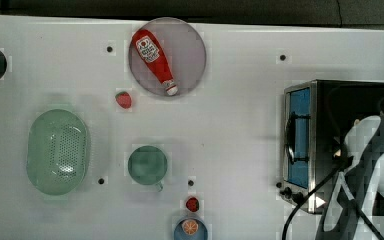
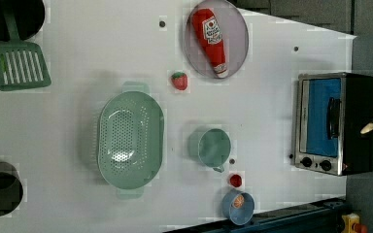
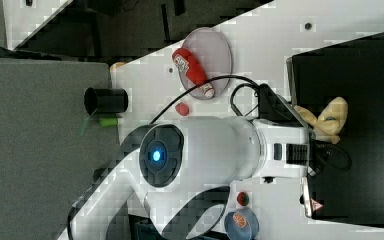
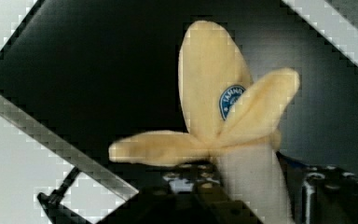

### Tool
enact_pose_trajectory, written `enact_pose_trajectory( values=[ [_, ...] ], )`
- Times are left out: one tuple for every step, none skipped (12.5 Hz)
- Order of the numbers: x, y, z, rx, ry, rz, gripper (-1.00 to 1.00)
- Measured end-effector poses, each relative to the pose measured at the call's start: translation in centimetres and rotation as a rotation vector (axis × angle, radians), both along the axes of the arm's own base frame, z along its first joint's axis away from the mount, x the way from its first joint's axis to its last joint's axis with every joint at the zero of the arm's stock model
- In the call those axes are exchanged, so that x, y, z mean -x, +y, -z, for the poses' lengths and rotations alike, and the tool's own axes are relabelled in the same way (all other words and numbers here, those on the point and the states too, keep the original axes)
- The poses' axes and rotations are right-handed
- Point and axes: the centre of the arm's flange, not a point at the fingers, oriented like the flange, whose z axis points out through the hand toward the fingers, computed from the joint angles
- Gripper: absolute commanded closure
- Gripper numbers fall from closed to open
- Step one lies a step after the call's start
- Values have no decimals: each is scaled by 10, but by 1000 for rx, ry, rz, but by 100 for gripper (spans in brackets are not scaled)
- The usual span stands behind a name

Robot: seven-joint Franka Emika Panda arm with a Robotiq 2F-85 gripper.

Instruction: Pick banana from table and place on oven.

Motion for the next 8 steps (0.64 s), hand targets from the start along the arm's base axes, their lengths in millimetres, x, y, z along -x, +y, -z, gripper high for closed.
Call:
enact_pose_trajectory(
  values=[
    [-1,3,6,-6,-1,-7,-48],
    [2,4,11,-10,12,-19,-70],
    [4,2,12,-3,14,-18,-91],
    [6,1,10,-2,6,-21,-100],
    [6,3,4,-3,-2,-32,-100],
    [4,6,-5,-4,-16,-39,-100],
    [1,9,-19,-8,-31,-53,-100],
    [-1,14,-38,-10,-39,-76,-100]
  ],
)
